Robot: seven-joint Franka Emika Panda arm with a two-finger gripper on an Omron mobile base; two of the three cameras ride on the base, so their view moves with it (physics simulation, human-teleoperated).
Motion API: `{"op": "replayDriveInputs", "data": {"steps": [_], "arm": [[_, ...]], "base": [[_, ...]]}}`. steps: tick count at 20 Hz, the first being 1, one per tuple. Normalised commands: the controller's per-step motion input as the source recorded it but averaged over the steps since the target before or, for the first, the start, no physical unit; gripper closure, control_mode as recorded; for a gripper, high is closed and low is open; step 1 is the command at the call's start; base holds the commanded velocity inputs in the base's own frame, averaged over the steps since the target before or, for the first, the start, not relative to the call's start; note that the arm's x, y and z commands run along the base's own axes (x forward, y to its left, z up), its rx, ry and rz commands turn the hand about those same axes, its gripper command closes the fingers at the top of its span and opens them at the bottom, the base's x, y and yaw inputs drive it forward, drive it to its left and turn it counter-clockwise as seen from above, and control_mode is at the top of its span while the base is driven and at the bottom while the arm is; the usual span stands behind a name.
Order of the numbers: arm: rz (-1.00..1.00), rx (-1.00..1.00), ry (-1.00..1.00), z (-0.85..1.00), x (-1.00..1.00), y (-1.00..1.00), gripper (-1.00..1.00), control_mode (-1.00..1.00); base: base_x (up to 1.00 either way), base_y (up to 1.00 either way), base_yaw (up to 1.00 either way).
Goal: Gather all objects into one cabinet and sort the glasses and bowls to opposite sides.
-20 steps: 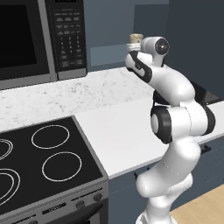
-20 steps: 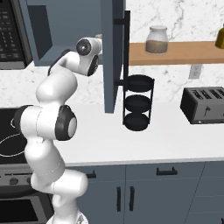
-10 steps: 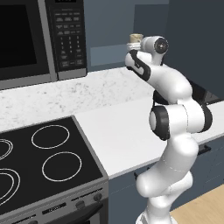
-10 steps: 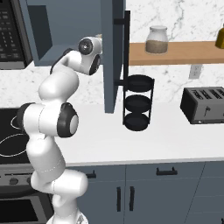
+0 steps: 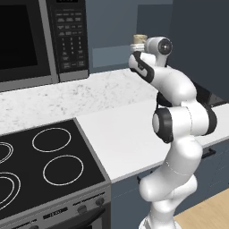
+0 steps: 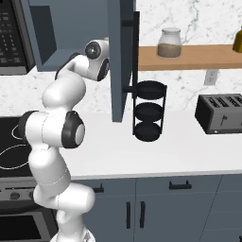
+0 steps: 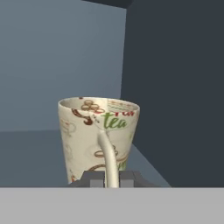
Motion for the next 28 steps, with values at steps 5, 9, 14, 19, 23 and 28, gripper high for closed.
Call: {"op": "replayDriveInputs", "data": {"steps": [5,9,14,19,23,28], "arm": [[-0.02,0.00,0.04,0.01,0.01,0.00,1.00,-1.00],[-0.03,0.00,0.00,0.00,0.00,0.00,1.00,-1.00],[-0.04,0.00,0.00,0.00,0.00,0.00,1.00,-1.00],[-0.02,0.01,0.00,0.00,0.00,0.00,1.00,-1.00],[0.09,0.05,0.00,0.00,-0.02,0.12,1.00,-1.00],[0.15,0.09,-0.01,0.05,-0.38,0.05,1.00,-1.00]], "base": [[0.00,0.00,0.00],[0.00,0.00,0.00],[0.00,0.00,0.00],[0.00,0.00,0.00],[0.00,0.00,0.00],[0.00,0.00,0.00]]}}
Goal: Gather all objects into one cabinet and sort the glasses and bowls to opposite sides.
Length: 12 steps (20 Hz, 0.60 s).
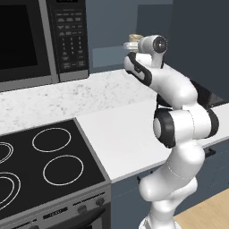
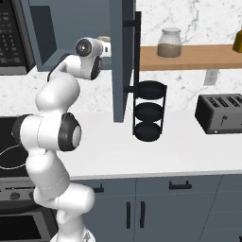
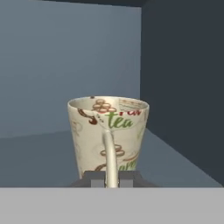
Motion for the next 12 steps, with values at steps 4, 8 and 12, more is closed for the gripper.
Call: {"op": "replayDriveInputs", "data": {"steps": [4,8,12], "arm": [[0.01,0.01,-0.10,0.24,-1.00,0.00,1.00,-1.00],[0.00,0.00,-0.03,0.22,-1.00,0.17,1.00,-1.00],[0.06,0.00,0.07,0.02,-0.95,0.74,1.00,-1.00]], "base": [[0.00,0.00,0.00],[0.00,0.00,0.00],[0.00,0.00,0.00]]}}
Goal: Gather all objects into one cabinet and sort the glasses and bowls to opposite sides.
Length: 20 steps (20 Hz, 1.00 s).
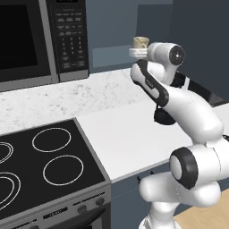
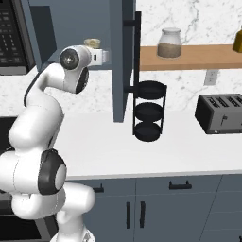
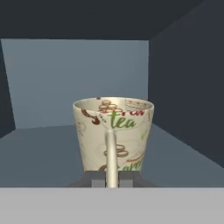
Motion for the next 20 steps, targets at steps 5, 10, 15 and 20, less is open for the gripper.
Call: {"op": "replayDriveInputs", "data": {"steps": [5,10,15,20], "arm": [[0.08,0.00,0.06,0.05,-0.96,0.58,1.00,-1.00],[0.00,0.00,0.00,0.28,-1.00,0.07,1.00,-1.00],[0.00,0.00,0.01,0.04,-1.00,0.17,1.00,-1.00],[0.03,0.00,0.02,0.00,-1.00,0.15,1.00,-1.00]], "base": [[0.00,0.00,0.00],[0.00,0.00,0.00],[0.00,0.00,0.00],[0.00,0.00,0.00]]}}
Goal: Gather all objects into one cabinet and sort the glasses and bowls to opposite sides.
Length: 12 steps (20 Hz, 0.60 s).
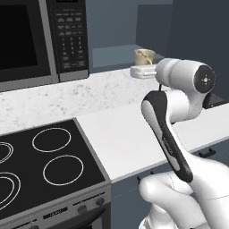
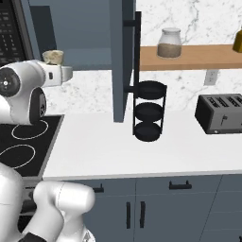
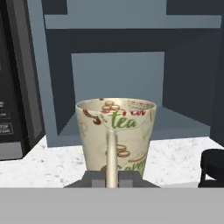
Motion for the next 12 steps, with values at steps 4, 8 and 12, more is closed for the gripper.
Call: {"op": "replayDriveInputs", "data": {"steps": [4,8,12], "arm": [[0.08,0.00,0.02,0.01,-1.00,0.05,1.00,-1.00],[0.03,-0.03,0.12,-0.03,-0.57,0.23,1.00,-1.00],[0.00,-0.01,0.09,-0.01,0.00,0.24,1.00,-1.00]], "base": [[0.00,0.00,0.00],[0.00,0.00,0.00],[0.00,0.00,0.00]]}}
